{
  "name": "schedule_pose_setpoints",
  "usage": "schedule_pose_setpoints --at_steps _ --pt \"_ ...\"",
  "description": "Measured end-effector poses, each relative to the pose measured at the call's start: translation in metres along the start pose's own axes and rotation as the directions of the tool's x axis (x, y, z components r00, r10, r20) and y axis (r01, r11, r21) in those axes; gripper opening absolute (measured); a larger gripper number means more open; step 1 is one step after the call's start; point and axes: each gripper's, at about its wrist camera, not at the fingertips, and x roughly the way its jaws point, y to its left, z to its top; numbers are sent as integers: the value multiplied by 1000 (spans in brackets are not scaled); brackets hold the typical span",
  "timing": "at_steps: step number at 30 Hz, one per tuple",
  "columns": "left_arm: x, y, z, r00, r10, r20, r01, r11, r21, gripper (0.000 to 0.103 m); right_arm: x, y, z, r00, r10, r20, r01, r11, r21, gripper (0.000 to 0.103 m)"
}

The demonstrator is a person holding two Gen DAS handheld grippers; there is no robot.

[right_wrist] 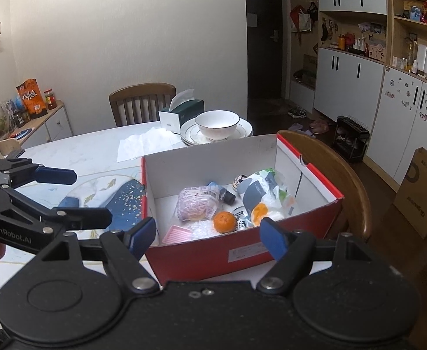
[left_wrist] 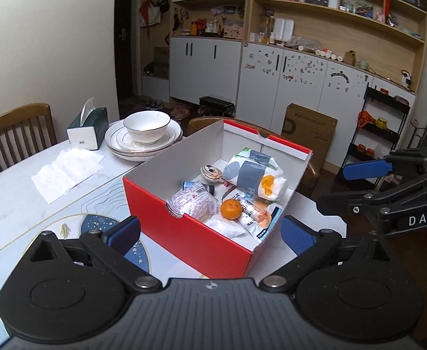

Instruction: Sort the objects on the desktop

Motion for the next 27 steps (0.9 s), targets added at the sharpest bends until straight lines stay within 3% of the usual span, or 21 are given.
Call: schedule_pose_setpoints --at_steps 27 --pt "11 0 2 999 -32 -9 32 999 -8 103 6 -3 -5 999 -20 -29 21 999 44 79"
